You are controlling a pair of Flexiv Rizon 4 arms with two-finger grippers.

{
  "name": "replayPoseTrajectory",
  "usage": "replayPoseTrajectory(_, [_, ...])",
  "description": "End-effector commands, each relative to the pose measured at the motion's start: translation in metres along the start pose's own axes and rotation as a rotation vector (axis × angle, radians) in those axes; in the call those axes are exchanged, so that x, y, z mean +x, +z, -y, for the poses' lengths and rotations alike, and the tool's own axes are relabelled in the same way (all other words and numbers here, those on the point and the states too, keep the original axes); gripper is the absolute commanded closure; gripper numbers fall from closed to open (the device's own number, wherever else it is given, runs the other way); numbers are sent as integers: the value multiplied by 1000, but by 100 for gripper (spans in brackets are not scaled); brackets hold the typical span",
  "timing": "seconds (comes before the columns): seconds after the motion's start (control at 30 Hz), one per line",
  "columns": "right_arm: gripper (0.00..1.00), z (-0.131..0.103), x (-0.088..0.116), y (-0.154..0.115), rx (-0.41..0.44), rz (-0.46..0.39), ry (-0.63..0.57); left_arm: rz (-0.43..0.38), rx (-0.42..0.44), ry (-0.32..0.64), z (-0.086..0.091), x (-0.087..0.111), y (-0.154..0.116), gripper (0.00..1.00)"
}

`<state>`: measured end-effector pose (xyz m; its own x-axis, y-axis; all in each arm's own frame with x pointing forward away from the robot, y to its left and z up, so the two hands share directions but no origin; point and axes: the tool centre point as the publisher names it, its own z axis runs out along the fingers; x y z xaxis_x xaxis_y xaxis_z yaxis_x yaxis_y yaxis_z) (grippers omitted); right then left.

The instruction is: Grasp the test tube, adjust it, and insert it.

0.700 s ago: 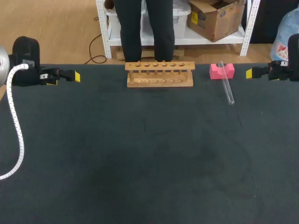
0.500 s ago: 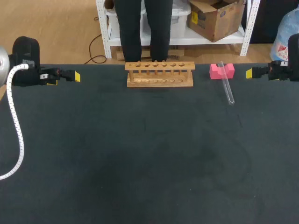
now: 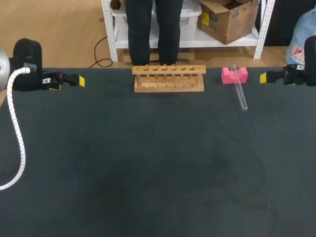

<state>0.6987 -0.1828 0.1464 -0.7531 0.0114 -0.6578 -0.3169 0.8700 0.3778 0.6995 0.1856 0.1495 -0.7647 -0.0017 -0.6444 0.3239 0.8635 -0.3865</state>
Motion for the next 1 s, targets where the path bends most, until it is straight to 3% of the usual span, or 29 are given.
replayPoseTrajectory(0.03, [0,-1,0,-1,5,-1,0,34,1,49,-4,-3,-4,0])
replayPoseTrajectory(0.3, [0,-1,0,-1,5,-1,0,122,23,278,-22,-19,-11,0])
replayPoseTrajectory(0.47, [0,-1,0,-1,5,-1,0,197,179,442,-38,-27,-6,0])
replayPoseTrajectory(0.53, [0,-1,0,-1,5,-1,0,219,196,492,-46,-31,-2,0])
replayPoseTrajectory(0.73, [0,-1,0,-1,5,-1,0,274,264,574,-78,-48,13,0])
replayPoseTrajectory(0.83, [0,-1,0,-1,5,-1,0,297,340,621,-93,-57,23,0])
replayPoseTrajectory(1.0, [0,-1,0,-1,5,-1,0,296,453,714,-104,-69,39,0])
